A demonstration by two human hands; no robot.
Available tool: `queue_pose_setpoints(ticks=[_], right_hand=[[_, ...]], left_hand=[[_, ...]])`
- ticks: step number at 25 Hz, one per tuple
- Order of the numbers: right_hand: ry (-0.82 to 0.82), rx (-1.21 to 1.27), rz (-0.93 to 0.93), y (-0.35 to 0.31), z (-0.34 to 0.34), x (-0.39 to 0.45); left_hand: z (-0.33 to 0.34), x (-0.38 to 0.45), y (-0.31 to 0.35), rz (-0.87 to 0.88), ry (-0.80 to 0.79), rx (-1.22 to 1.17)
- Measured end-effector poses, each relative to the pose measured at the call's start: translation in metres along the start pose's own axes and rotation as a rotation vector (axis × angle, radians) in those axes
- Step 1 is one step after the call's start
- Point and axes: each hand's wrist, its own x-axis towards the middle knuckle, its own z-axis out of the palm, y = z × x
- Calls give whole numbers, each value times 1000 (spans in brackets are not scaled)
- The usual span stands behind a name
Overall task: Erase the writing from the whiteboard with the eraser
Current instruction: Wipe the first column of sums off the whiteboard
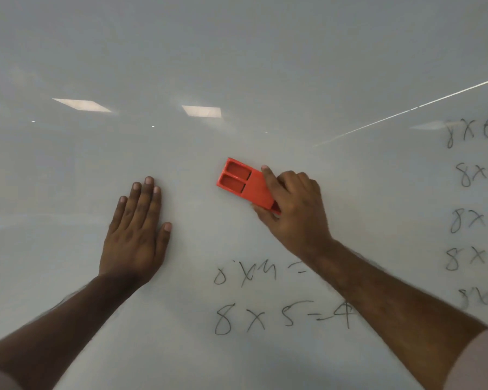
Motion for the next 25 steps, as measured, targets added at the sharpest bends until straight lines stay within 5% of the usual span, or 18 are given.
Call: queue_pose_setpoints(ticks=[2, 6, 8, 14, 20, 22, 25], right_hand=[[-41, 78, -100, -20, 8, -19], [-237, 61, -653, -12, 1, -78], [-245, 32, -725, 13, -6, -83], [-37, 27, -154, 5, 4, -51], [-216, 51, -667, 17, -7, -102], [-175, 12, -567, 45, -15, -97], [-38, -57, -164, 41, -10, -71]], left_hand=[[0, -2, 3, -16, -2, -9], [-1, -9, 5, -32, -30, 9], [-1, -12, 7, -32, -39, 12], [3, -15, 18, -62, -28, -9], [-3, -12, 20, -22, -62, 5], [-5, -11, 17, 2, -73, 33], [-5, -6, 23, 6, -68, 41]])
